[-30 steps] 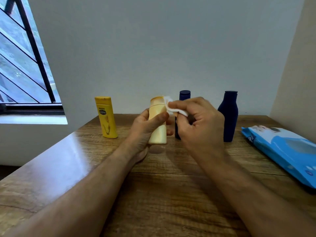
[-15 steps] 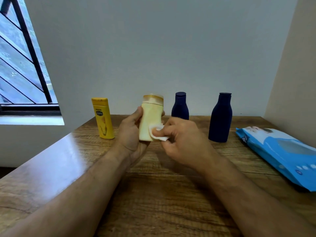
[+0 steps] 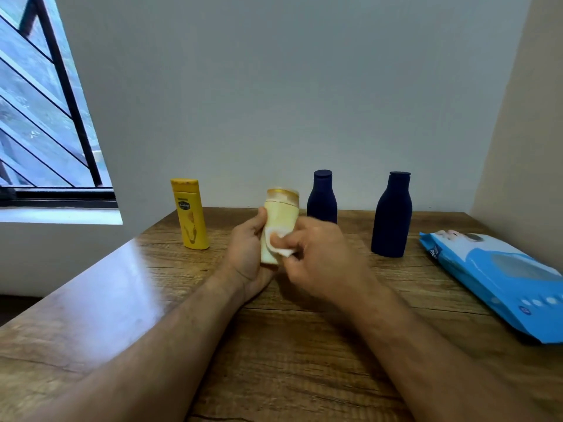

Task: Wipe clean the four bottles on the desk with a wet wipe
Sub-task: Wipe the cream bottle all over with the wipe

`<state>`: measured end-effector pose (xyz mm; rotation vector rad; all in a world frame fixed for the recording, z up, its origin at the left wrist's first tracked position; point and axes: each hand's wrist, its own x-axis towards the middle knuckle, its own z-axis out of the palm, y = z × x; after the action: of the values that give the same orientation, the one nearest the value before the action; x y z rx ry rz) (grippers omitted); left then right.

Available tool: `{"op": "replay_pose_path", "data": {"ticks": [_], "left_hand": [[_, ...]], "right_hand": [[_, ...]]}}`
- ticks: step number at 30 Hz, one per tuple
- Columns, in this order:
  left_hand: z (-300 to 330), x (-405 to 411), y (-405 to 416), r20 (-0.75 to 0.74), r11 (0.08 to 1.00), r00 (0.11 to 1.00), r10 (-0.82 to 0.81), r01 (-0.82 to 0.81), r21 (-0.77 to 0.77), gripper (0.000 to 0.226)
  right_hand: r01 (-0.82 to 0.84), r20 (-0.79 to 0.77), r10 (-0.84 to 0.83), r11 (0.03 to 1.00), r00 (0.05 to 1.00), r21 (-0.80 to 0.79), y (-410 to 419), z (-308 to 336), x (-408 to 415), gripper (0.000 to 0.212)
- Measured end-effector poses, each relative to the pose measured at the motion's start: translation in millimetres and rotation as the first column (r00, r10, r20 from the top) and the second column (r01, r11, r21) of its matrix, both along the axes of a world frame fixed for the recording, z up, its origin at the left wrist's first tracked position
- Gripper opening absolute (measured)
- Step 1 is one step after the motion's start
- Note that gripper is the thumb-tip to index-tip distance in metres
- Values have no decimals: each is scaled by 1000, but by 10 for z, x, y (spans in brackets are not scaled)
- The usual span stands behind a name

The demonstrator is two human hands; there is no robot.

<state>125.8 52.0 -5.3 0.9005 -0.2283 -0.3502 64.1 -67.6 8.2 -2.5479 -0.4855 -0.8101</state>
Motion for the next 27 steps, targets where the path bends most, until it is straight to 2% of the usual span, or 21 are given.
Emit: {"op": "replay_pose_path", "data": {"ticks": [3, 7, 9, 14, 16, 18, 21, 23, 25, 27], "left_hand": [[-10, -10, 11, -39, 999, 999, 24, -25, -26, 55], [-34, -123, -49, -17, 998, 1000, 18, -19, -54, 53], [-55, -145, -69, -15, 998, 1000, 25, -25, -55, 52], [3, -37, 66, -79, 998, 997, 10, -15, -64, 48], [-5, 11, 95, -91, 998, 996, -12, 5, -70, 46], [-33, 29, 78, -73, 995, 997, -32, 25, -99, 47], [-50, -2, 45, -29, 988, 995, -93, 89, -129, 47], [-45, -31, 51, -1, 987, 992, -124, 124, -106, 44], [-31, -41, 35, 19, 988, 992, -123, 124, -89, 42], [-6, -30, -2, 26, 992, 997, -66, 69, -105, 41]], "right_hand": [[-34, -60, 32, 998, 998, -48, 16, -7, -25, 30], [140, 100, -150, 986, 984, 95, 8, 44, 7, 30], [187, 93, -200, 973, 975, 133, 10, 86, 30, 31], [28, -71, -24, 998, 997, 50, 86, 40, -1, 31], [10, -117, -12, 1000, 993, -20, 80, 14, -26, 33], [21, -64, -22, 999, 998, -24, 48, 11, -39, 32], [62, 195, -84, 991, 977, 116, 46, 45, -41, 28], [105, 303, -161, 975, 939, 195, 66, 80, -11, 29], [98, 286, -157, 973, 945, 209, 73, 103, 11, 30], [40, 191, -65, 990, 979, 135, 70, 89, -2, 29]]}}
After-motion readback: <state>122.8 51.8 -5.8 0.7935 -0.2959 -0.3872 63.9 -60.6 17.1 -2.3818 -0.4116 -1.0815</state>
